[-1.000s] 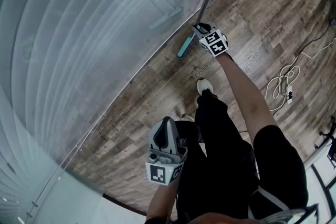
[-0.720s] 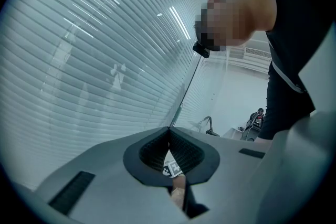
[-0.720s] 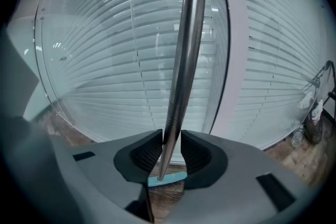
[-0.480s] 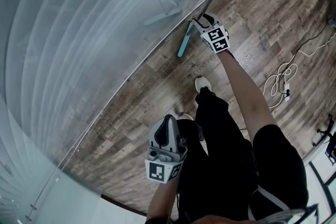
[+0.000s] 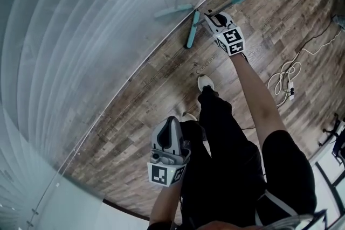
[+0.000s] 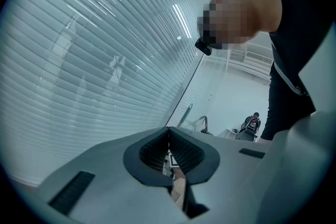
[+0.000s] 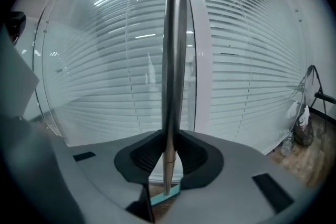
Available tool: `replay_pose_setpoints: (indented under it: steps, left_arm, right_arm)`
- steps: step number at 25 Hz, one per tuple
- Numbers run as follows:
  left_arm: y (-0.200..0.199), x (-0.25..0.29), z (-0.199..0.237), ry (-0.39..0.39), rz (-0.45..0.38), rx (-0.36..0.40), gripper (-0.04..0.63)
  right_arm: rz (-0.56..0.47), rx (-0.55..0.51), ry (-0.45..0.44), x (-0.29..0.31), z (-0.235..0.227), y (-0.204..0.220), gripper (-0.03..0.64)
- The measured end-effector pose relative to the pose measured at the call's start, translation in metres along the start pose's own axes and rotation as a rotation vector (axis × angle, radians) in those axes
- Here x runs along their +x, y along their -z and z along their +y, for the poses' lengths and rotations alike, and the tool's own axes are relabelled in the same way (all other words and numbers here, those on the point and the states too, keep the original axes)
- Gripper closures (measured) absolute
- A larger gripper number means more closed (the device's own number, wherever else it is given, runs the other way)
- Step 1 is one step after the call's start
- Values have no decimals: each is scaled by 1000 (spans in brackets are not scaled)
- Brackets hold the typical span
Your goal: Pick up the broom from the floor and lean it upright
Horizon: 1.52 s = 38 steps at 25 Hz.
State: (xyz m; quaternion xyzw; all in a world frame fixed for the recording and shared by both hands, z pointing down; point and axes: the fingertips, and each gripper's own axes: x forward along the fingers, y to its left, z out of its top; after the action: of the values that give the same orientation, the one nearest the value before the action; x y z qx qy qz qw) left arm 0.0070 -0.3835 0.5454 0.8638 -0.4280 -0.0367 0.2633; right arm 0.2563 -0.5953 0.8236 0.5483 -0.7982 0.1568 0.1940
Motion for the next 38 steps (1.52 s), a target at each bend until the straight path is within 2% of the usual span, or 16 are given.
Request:
replay_pose_setpoints:
  steps: [5, 12, 15, 19, 23, 27, 33, 38]
  left_arm:
    - [-14, -4, -13, 10, 7, -13, 577]
    - [-32, -6, -31, 37, 20, -32, 577]
    - [-32, -6, -31, 33, 18, -49, 577]
    - [-27, -8, -16, -7, 19, -54, 577]
    - [-25, -11, -1, -65, 7, -63, 577]
    - [-25, -14, 13, -79, 5, -51, 577]
    - [-24, -13, 1, -36, 2, -35, 577]
    - [-21, -13, -1, -26, -1, -41, 577]
  right_arm:
    - [54, -3, -35, -43, 9, 6, 527]
    - [141, 42, 19, -100, 8, 4, 528]
    - [208, 86, 44, -96, 8, 21, 528]
    - [311, 169, 78, -51, 15, 60, 528]
    - [316, 199, 71, -3, 26, 70, 526]
    - [255, 206, 92, 26, 32, 55, 525]
    - [261, 95, 65, 23, 35, 52, 511]
    - [217, 79, 61, 21, 28, 44, 460]
